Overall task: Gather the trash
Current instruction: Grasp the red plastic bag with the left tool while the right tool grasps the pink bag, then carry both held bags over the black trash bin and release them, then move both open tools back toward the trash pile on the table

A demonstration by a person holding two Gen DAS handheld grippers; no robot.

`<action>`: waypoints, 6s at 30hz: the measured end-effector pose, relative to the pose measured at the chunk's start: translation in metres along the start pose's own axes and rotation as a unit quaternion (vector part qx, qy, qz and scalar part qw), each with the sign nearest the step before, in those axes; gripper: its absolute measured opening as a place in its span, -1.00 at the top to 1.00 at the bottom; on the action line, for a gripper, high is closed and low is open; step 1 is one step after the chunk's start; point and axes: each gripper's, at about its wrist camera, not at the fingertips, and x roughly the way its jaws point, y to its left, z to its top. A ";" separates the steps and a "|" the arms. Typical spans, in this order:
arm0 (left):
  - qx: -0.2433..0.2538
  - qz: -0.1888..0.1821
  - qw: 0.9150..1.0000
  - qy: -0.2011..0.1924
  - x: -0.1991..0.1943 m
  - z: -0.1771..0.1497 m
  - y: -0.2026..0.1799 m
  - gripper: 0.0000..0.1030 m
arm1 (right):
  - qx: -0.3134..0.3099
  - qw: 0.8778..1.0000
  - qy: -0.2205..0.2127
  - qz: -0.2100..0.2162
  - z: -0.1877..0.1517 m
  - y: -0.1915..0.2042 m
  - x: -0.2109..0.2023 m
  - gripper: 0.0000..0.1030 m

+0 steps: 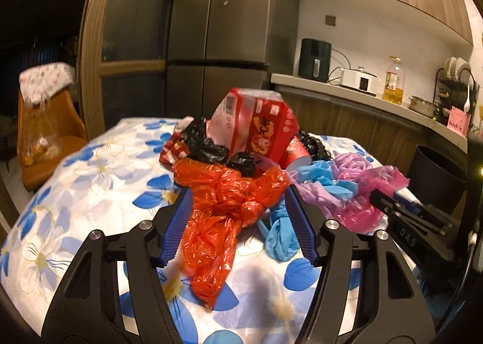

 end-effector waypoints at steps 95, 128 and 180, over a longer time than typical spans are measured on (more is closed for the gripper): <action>0.093 -0.396 0.912 -0.052 0.072 0.097 -0.396 1.00 | 0.050 0.953 -0.195 -0.226 0.101 -0.277 -0.128 0.88; 0.065 -0.373 0.925 -0.006 0.104 0.079 -0.373 -0.28 | 0.079 0.960 -0.167 -0.212 0.093 -0.301 -0.105 0.11; -0.027 -0.027 0.998 -0.057 -0.021 0.016 0.019 -0.87 | -0.031 0.998 -0.011 0.059 -0.004 0.016 -0.016 -0.24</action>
